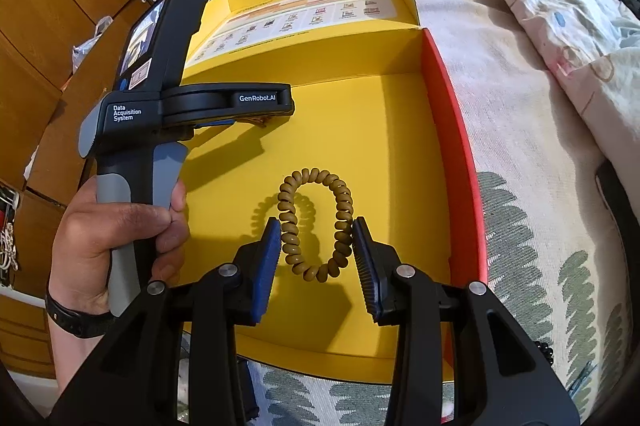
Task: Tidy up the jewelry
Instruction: 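Close the left tool on the red bead clip while the right tool holds the hair tie, then carry the bead clip and hair tie out of the box and release them on the bedspread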
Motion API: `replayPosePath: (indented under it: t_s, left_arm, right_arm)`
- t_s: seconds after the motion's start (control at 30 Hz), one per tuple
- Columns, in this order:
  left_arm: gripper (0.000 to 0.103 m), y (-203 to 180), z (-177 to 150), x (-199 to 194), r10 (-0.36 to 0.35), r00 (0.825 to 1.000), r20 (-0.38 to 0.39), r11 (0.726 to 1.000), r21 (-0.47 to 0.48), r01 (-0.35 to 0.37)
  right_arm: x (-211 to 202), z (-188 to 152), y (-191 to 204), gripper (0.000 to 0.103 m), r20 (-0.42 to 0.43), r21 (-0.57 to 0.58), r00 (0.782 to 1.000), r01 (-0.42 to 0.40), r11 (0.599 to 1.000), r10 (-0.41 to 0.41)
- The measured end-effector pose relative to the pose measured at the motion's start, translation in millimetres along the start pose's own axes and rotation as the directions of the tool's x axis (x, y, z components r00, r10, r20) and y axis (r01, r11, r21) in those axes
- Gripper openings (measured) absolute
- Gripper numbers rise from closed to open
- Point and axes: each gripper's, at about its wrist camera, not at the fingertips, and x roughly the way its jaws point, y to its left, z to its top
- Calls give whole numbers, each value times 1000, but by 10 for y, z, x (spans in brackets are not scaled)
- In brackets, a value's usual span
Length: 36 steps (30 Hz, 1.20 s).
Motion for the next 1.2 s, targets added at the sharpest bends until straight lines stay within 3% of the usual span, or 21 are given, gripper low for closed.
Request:
replayPosePath:
  t_s: [0.47, 0.7, 0.9, 1.2]
  left_arm:
    - [74, 145, -101, -518, -24, 999, 43, 1000, -7, 24]
    - [74, 102, -251, -917, -27, 998, 59, 1000, 10, 27]
    - [74, 92, -699, -1444, -25, 997, 69, 998, 53, 21]
    - [74, 134, -1650, -2080, 3, 998, 70, 994, 110, -11]
  right_arm:
    - [-127, 3, -60, 38, 17, 1, 1000, -6, 1000, 6]
    - [-510, -94, -112, 38, 59, 6, 998, -26, 1000, 25]
    - [-1023, -322, -243, 38, 123, 23, 992, -44, 999, 40]
    - [-1436, -772, -677, 38, 151, 90, 988, -43, 995, 29]
